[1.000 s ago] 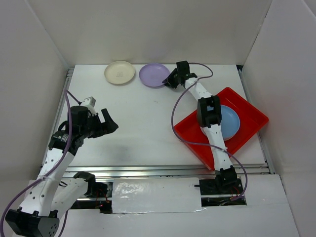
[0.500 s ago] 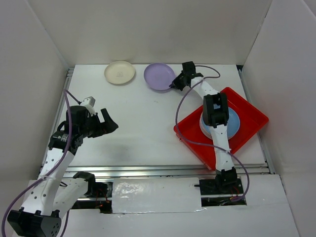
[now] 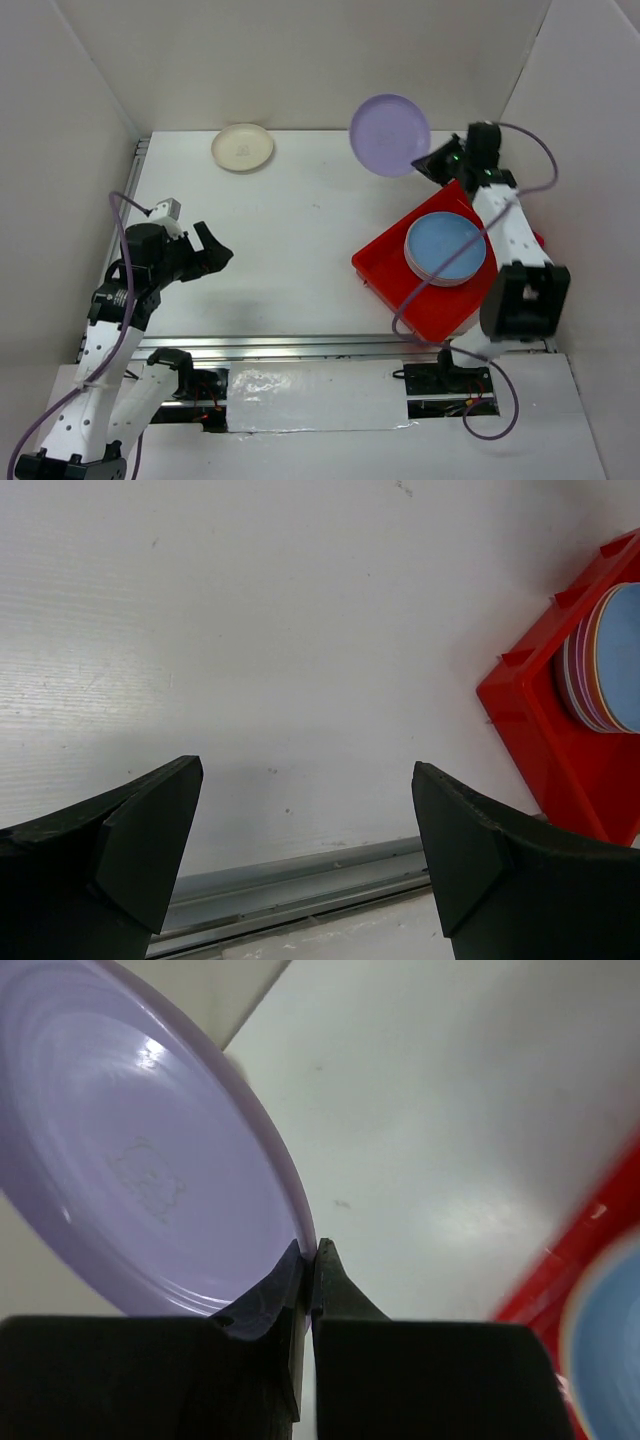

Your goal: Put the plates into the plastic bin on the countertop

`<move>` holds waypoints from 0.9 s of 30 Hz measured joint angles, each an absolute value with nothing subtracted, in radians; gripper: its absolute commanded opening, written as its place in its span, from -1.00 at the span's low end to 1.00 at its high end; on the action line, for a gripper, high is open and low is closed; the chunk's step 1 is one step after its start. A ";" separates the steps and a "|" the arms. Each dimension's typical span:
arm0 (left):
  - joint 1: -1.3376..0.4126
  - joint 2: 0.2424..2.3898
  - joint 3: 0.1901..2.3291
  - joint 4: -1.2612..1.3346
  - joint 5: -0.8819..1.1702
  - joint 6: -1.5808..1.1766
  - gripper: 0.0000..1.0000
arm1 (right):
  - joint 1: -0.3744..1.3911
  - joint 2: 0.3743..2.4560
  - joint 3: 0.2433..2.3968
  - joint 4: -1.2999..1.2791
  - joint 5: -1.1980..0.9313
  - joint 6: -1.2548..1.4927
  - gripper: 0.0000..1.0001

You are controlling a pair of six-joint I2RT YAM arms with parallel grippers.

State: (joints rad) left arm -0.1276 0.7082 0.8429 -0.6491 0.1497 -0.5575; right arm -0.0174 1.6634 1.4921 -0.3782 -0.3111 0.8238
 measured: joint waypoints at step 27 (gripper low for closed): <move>-0.266 0.702 0.841 -0.672 0.023 -0.607 0.99 | -0.597 0.858 0.699 -0.546 -0.349 0.703 0.51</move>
State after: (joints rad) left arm -0.2657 0.7025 0.8413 -0.6720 0.0235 -0.6071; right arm -0.5968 0.8577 0.6991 -0.5465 -0.3492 0.7029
